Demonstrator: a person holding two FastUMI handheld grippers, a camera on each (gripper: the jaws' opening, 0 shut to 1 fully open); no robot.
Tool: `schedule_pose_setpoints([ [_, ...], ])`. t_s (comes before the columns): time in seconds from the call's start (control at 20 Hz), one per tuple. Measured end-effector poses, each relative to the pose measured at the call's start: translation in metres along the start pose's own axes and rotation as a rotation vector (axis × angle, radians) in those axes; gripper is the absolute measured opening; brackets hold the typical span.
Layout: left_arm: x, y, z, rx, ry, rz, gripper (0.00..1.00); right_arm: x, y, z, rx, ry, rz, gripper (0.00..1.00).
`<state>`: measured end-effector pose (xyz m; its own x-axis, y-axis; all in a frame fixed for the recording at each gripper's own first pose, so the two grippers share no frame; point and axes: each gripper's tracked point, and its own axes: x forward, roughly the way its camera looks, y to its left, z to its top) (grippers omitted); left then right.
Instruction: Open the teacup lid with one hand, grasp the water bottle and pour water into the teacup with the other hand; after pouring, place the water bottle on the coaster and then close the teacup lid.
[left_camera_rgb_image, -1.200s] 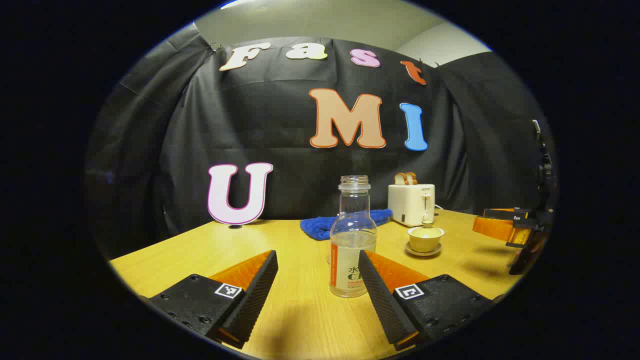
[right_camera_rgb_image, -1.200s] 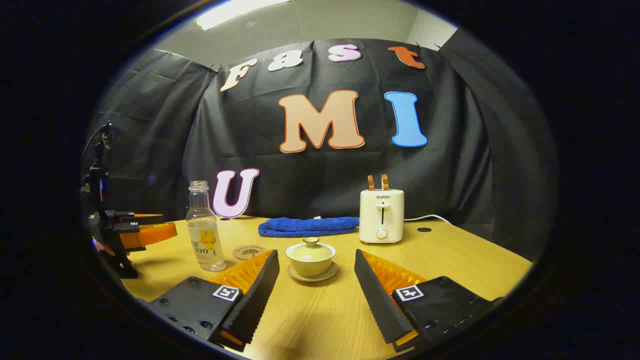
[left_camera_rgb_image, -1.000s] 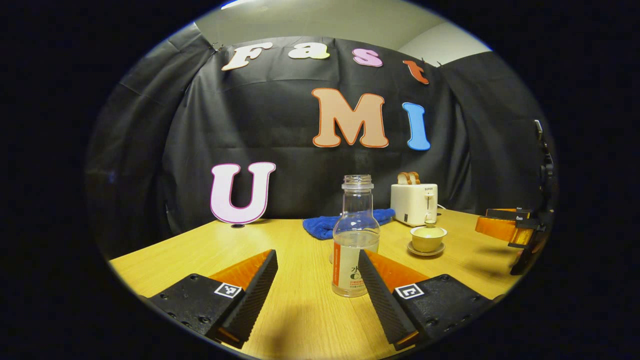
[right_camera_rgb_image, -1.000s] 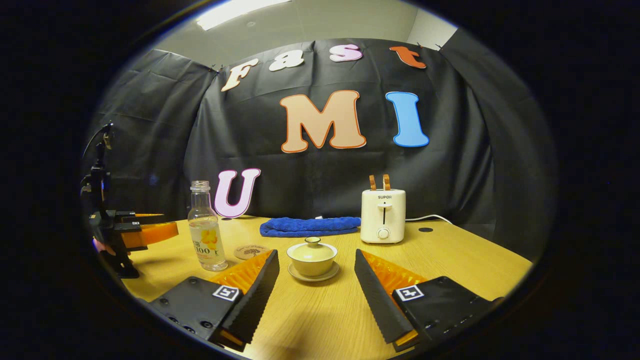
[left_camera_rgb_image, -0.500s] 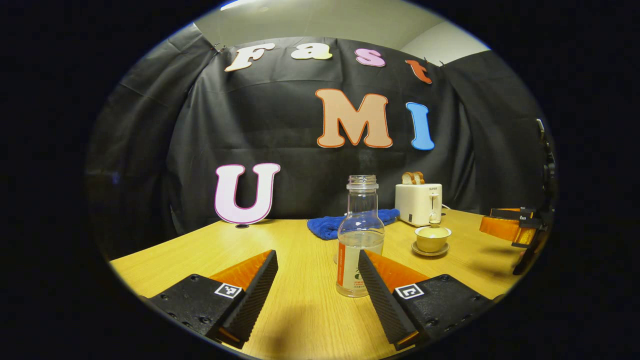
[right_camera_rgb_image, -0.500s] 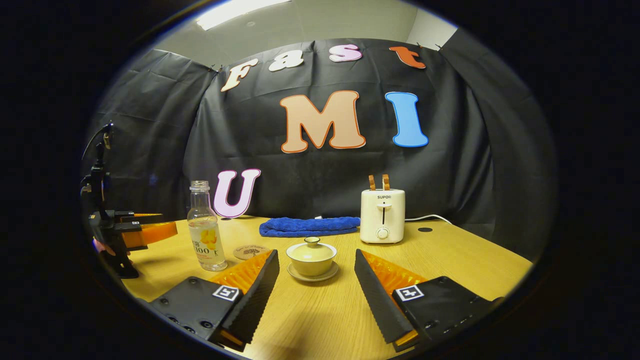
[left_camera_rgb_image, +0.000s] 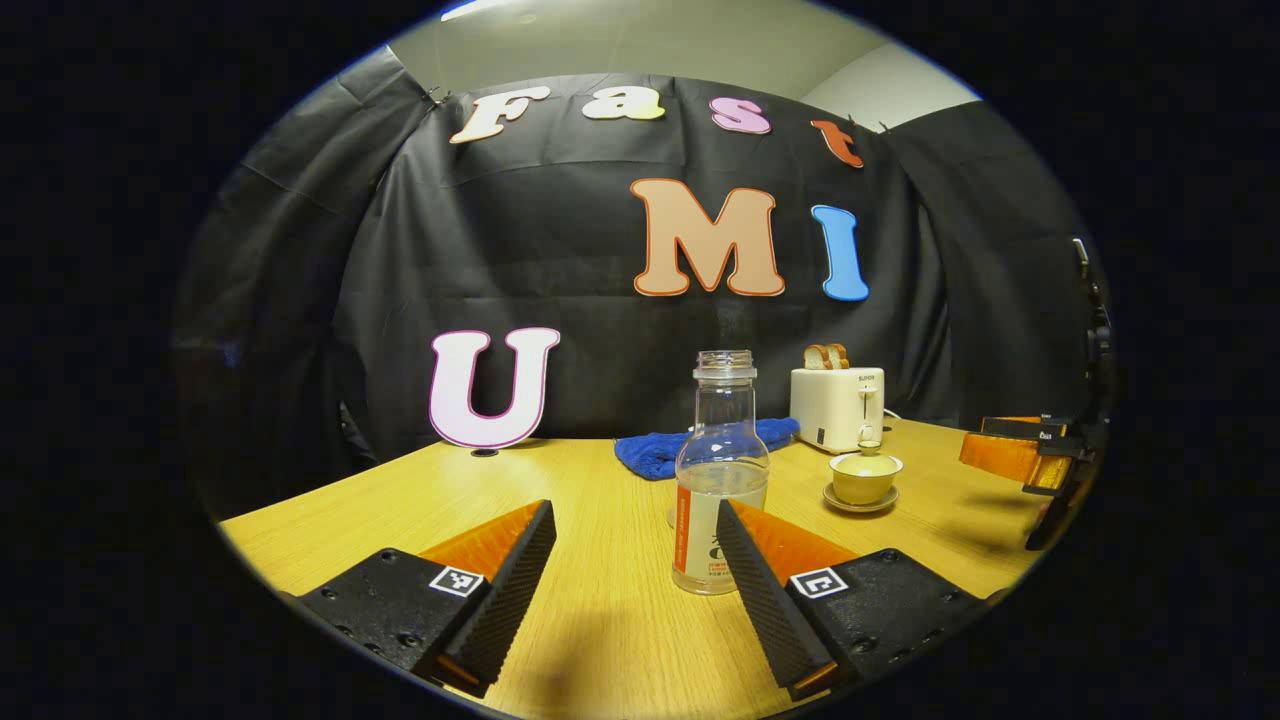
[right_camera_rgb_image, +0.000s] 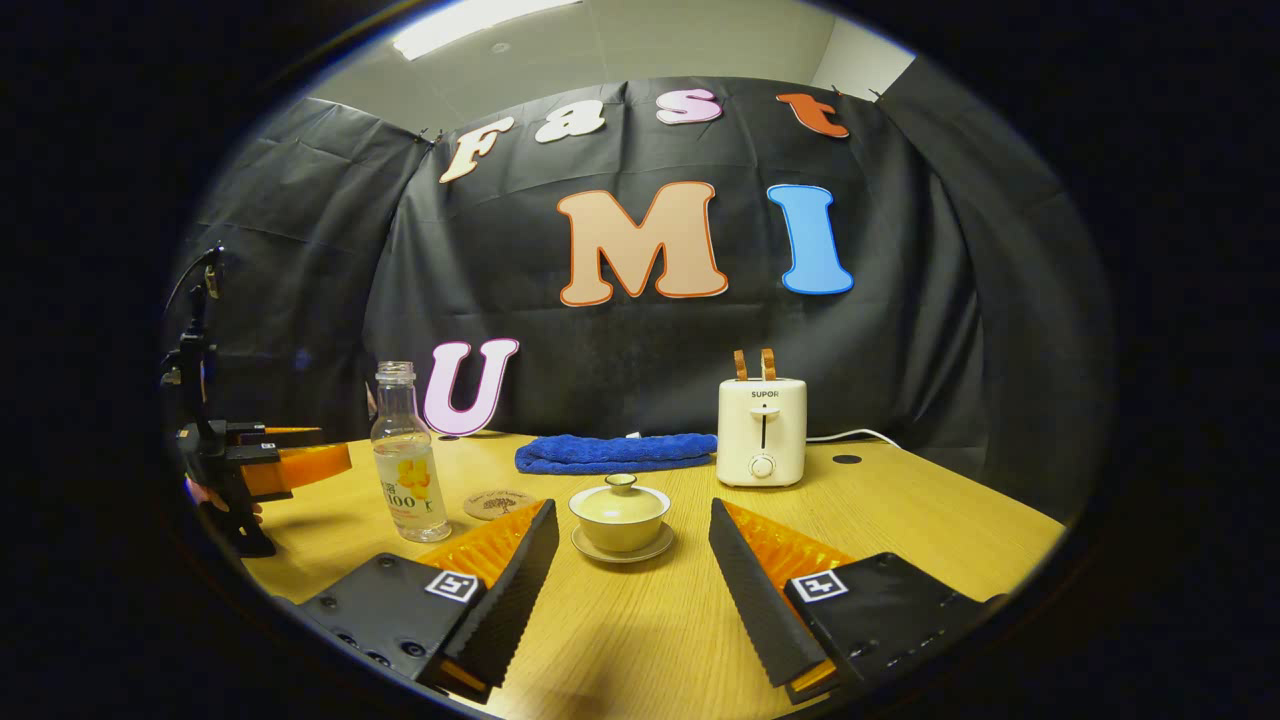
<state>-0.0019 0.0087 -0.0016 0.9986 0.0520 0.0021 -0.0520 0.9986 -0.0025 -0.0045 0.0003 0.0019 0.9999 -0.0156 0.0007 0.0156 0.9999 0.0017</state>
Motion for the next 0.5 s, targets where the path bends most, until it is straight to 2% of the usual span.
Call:
schedule_pose_setpoints([
  [0.05, 0.000, 0.000, 0.000, 0.000, 0.001, 0.000, 0.95, 0.001, 0.000, 0.000, 0.000, 0.000, -0.001, 0.99],
  [0.25, 0.001, 0.000, 0.000, 0.001, -0.003, 0.000, 0.95, 0.004, -0.002, -0.001, 0.000, 0.000, -0.013, 0.94],
  [0.5, 0.001, -0.001, -0.001, -0.001, 0.000, 0.000, 0.96, 0.025, 0.002, -0.003, 0.001, 0.008, 0.005, 0.96],
])
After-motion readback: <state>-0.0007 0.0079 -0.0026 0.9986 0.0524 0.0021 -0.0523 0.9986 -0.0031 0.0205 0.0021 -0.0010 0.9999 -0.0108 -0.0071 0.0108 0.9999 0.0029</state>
